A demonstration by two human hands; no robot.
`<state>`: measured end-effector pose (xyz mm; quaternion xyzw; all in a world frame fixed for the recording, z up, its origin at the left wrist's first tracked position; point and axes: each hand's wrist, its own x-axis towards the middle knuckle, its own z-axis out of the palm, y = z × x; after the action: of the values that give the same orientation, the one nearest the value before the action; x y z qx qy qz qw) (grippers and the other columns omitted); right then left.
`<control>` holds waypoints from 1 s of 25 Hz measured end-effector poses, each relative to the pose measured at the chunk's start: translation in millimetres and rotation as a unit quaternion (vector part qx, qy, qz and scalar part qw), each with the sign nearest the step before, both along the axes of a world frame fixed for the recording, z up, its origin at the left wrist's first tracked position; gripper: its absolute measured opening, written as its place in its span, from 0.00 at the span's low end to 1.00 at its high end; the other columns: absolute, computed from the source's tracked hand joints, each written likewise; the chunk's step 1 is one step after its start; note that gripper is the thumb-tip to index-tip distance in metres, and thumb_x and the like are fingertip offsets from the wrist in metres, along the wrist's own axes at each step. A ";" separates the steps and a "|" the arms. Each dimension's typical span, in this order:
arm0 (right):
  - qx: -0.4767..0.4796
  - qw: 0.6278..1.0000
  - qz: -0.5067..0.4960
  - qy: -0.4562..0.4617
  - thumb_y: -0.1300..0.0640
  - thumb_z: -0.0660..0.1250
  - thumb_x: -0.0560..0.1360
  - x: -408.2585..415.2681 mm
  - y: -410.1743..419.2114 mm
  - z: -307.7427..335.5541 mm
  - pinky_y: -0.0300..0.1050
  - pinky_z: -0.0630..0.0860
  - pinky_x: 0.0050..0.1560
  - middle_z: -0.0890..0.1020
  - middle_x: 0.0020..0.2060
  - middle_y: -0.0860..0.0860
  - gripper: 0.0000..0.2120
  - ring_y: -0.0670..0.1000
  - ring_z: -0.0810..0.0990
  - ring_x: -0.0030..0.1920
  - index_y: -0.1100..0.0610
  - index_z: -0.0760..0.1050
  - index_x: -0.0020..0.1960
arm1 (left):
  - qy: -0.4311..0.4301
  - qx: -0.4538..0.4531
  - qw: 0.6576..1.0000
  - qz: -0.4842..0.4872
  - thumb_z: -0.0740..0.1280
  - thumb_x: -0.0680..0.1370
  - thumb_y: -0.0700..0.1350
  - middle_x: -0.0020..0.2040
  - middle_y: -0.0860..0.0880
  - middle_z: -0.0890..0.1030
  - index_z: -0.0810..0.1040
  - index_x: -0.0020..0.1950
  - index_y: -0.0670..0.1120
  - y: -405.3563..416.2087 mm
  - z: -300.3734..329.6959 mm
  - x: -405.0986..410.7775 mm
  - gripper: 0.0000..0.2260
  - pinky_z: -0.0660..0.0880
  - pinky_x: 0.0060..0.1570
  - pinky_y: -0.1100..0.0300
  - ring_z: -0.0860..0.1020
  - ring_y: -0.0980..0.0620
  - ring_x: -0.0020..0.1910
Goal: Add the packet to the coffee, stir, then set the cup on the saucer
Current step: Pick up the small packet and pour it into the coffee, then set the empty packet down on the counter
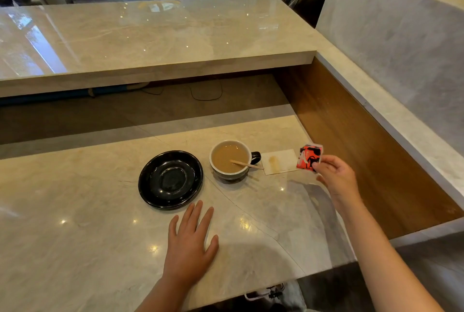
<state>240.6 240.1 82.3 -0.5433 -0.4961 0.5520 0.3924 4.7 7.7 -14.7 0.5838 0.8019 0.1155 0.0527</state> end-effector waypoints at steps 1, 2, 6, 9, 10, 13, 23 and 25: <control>-0.008 0.999 0.008 -0.036 0.67 0.67 0.71 10.5 -1.2 -4.0 0.42 0.73 0.36 0.84 0.35 0.50 0.10 0.48 0.79 0.35 0.52 0.76 0.41 | 0.002 -0.003 1.000 0.003 0.54 0.75 0.59 0.73 0.47 0.60 0.61 0.73 0.52 0.3 -0.2 0.1 0.27 0.46 0.66 0.48 0.53 0.50 0.71; -0.019 0.997 0.019 -0.071 0.67 0.66 0.72 19.2 -3.5 -7.5 0.43 0.74 0.36 0.83 0.38 0.53 0.09 0.50 0.79 0.36 0.53 0.75 0.43 | 0.003 -0.005 1.000 0.005 0.53 0.75 0.59 0.74 0.47 0.59 0.60 0.73 0.53 0.7 -0.1 0.3 0.27 0.46 0.66 0.48 0.52 0.51 0.72; -0.051 0.977 0.047 -0.201 0.64 0.67 0.73 36.5 -12.9 -26.5 0.43 0.73 0.32 0.82 0.40 0.54 0.09 0.50 0.79 0.38 0.56 0.74 0.52 | -0.003 -0.005 1.000 0.011 0.50 0.75 0.60 0.75 0.49 0.56 0.58 0.74 0.54 1.0 -0.9 0.7 0.28 0.46 0.68 0.46 0.48 0.53 0.72; 0.003 0.957 0.029 -0.289 0.63 0.67 0.73 38.6 -15.8 -40.1 0.40 0.70 0.31 0.82 0.44 0.57 0.13 0.50 0.78 0.38 0.56 0.74 0.56 | -0.008 -0.006 1.000 0.010 0.50 0.75 0.60 0.75 0.49 0.55 0.57 0.74 0.54 0.8 -0.6 1.2 0.28 0.47 0.68 0.45 0.47 0.53 0.72; 0.018 0.951 0.030 -0.306 0.63 0.67 0.73 37.7 -16.9 -42.7 0.41 0.71 0.34 0.81 0.47 0.58 0.15 0.52 0.77 0.42 0.56 0.73 0.59 | -0.008 -0.007 1.000 0.011 0.49 0.75 0.61 0.75 0.49 0.55 0.57 0.74 0.54 1.0 -1.1 1.0 0.28 0.47 0.68 0.45 0.47 0.53 0.72; 0.070 0.926 0.046 -0.369 0.61 0.66 0.74 33.9 -22.0 -47.7 0.50 0.76 0.44 0.80 0.56 0.58 0.18 0.56 0.77 0.51 0.55 0.71 0.63 | -0.012 -0.012 1.000 0.013 0.49 0.75 0.61 0.75 0.50 0.54 0.56 0.74 0.55 1.0 -1.5 0.8 0.28 0.46 0.68 0.45 0.46 0.54 0.72; 0.287 0.806 0.164 -0.491 0.51 0.55 0.78 35.5 -44.4 -77.7 0.48 0.67 0.65 0.76 0.65 0.53 0.18 0.53 0.71 0.67 0.54 0.70 0.65 | -0.018 -0.011 1.000 0.012 0.49 0.75 0.61 0.75 0.49 0.54 0.56 0.74 0.54 1.0 0.4 1.4 0.28 0.47 0.68 0.44 0.46 0.53 0.72; 0.301 0.800 0.163 -0.493 0.50 0.52 0.77 34.7 -45.9 -75.1 0.50 0.67 0.65 0.76 0.65 0.53 0.20 0.54 0.71 0.67 0.55 0.71 0.65 | -0.017 -0.012 1.000 0.008 0.49 0.75 0.61 0.75 0.49 0.54 0.56 0.74 0.54 1.0 0.7 1.4 0.28 0.47 0.68 0.44 0.45 0.54 0.72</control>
<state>275.3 194.2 7.2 -0.5081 -0.8448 0.0879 0.1427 6.0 8.7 -14.0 0.5743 0.8072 0.1160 0.0720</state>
